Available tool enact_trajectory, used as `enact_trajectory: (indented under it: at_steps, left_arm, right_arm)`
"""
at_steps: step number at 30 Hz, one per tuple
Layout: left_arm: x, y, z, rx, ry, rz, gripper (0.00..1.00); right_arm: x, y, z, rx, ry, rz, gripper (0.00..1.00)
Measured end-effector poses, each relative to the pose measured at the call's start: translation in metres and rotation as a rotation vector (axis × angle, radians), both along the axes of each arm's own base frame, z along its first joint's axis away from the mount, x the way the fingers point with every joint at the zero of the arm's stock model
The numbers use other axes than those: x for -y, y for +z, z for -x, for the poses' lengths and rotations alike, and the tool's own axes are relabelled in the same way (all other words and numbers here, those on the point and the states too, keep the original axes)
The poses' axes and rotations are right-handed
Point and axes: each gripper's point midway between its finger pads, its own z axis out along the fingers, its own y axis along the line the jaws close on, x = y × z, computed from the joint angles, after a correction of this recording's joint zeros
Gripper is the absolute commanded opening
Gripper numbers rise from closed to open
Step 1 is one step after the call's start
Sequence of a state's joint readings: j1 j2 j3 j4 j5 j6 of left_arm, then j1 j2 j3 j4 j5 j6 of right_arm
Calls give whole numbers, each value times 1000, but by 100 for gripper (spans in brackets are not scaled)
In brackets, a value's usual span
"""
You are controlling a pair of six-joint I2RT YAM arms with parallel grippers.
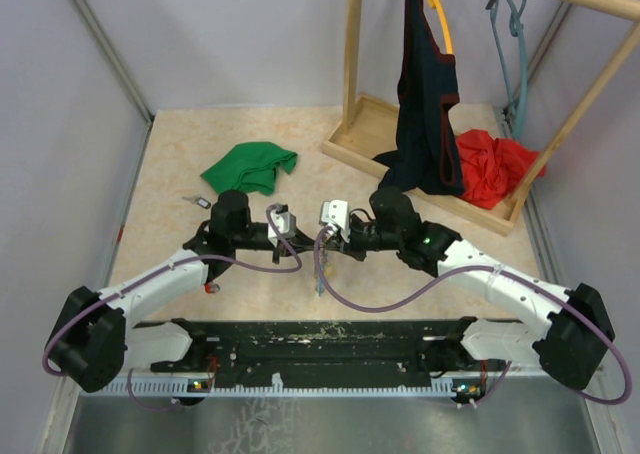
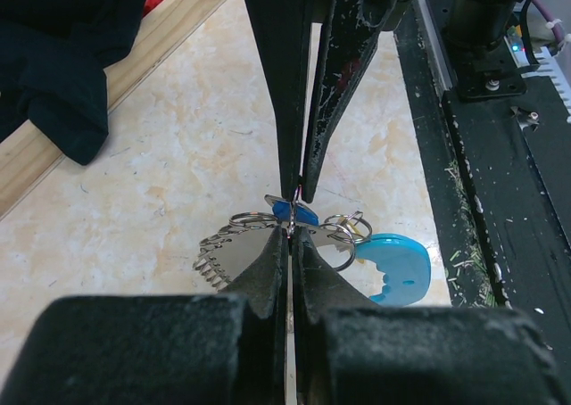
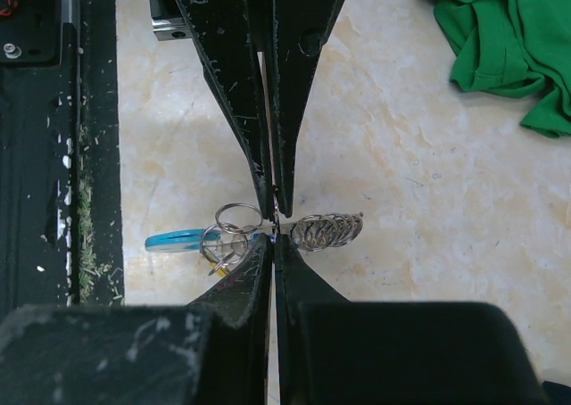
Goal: Put the keys on the keyring
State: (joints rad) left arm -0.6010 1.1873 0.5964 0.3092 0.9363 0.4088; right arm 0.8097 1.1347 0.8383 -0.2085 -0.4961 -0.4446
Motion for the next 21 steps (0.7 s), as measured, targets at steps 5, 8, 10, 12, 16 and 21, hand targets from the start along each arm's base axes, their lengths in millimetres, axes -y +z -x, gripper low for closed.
enact_trajectory:
  at_steps: [5,8,10,12,16,21]
  left_arm:
    - [0,0,-2,-10,16,-12,0]
    - [0,-1,-3,-17,26,-21,0]
    - [1,-1,-3,-21,30,-27,0]
    - [1,-1,-4,-22,36,-33,0]
    - [2,0,-4,-23,42,-46,0]
    - [3,0,-5,-28,52,-62,0]
  right_arm:
    - [0,-1,-2,8,-2,7,0]
    - [1,-1,-3,18,-6,11,0]
    - [1,-1,-4,23,-6,14,0]
    - [1,-1,-5,27,-8,15,0]
    - [2,-1,-5,26,-9,22,0]
    - [3,0,-6,37,-8,30,0]
